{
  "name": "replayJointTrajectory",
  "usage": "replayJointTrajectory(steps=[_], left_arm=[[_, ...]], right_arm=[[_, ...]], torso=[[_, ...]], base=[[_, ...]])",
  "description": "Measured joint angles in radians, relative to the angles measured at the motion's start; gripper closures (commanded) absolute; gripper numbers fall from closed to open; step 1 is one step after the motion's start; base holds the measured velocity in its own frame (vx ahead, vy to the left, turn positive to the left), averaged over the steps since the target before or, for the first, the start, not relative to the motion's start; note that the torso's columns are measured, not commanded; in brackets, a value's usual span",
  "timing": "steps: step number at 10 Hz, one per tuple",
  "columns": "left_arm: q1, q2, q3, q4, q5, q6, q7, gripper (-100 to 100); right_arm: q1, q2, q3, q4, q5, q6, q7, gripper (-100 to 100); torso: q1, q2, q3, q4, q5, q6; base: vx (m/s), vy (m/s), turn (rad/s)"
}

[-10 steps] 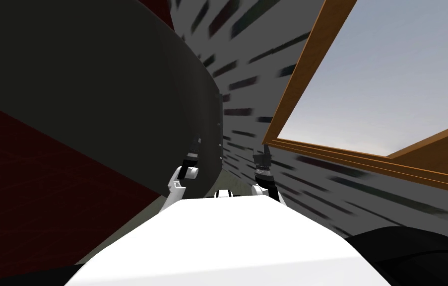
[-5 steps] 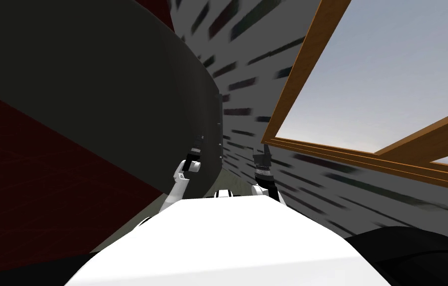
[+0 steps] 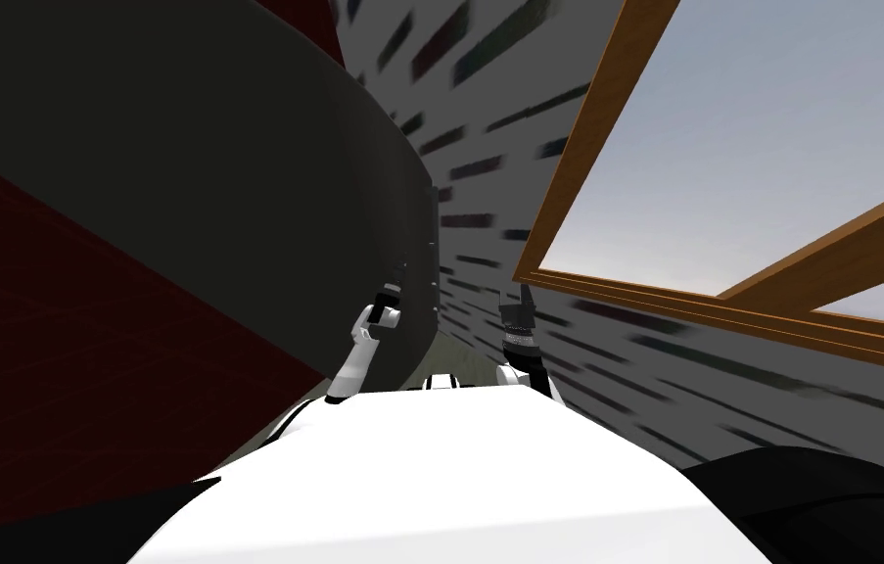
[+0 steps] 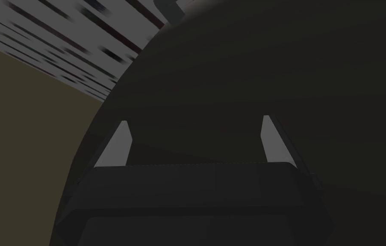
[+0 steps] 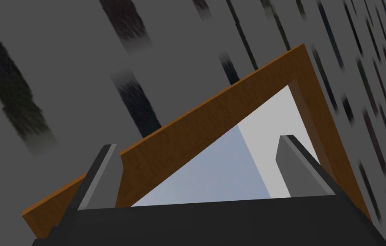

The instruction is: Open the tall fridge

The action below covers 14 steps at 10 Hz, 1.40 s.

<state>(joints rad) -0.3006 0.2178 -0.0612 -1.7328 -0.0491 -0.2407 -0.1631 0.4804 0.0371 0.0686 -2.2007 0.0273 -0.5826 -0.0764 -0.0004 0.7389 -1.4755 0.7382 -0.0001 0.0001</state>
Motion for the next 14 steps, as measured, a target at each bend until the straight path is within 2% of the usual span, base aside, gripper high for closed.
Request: replayJointTrajectory(steps=[2,6,7,10,14], left_arm=[[-0.052,0.001,-0.003,0.032,-0.002,0.014,-0.003,-100],[-0.172,0.007,-0.012,0.140,-0.010,0.063,-0.006,-100],[-0.189,0.009,-0.012,0.146,-0.010,0.067,-0.005,-100],[-0.287,0.019,-0.018,0.243,-0.013,0.101,-0.003,-100],[-0.398,0.026,-0.034,0.323,-0.018,0.176,-0.002,-100]], right_arm=[[0.000,0.000,0.000,0.000,0.000,0.000,0.000,0],[0.000,0.000,0.000,0.000,0.000,0.000,0.000,0],[0.000,0.000,0.000,0.000,0.000,0.000,0.000,0],[0.000,0.000,0.000,0.000,0.000,0.000,0.000,0],[0.000,0.000,0.000,0.000,0.000,0.000,0.000,0]], torso=[[0.000,-0.002,-0.001,0.000,0.000,0.000],[0.000,-0.001,0.000,0.000,0.000,0.000],[0.000,-0.002,-0.001,0.000,0.000,0.000],[0.000,-0.001,-0.001,0.000,0.000,0.000],[0.000,-0.001,-0.001,0.000,0.000,0.000]], base=[[-0.021,0.008,-0.014],[-0.027,0.006,-0.022],[-0.019,0.000,-0.031],[-0.019,0.002,-0.031],[-0.012,-0.007,-0.029]])
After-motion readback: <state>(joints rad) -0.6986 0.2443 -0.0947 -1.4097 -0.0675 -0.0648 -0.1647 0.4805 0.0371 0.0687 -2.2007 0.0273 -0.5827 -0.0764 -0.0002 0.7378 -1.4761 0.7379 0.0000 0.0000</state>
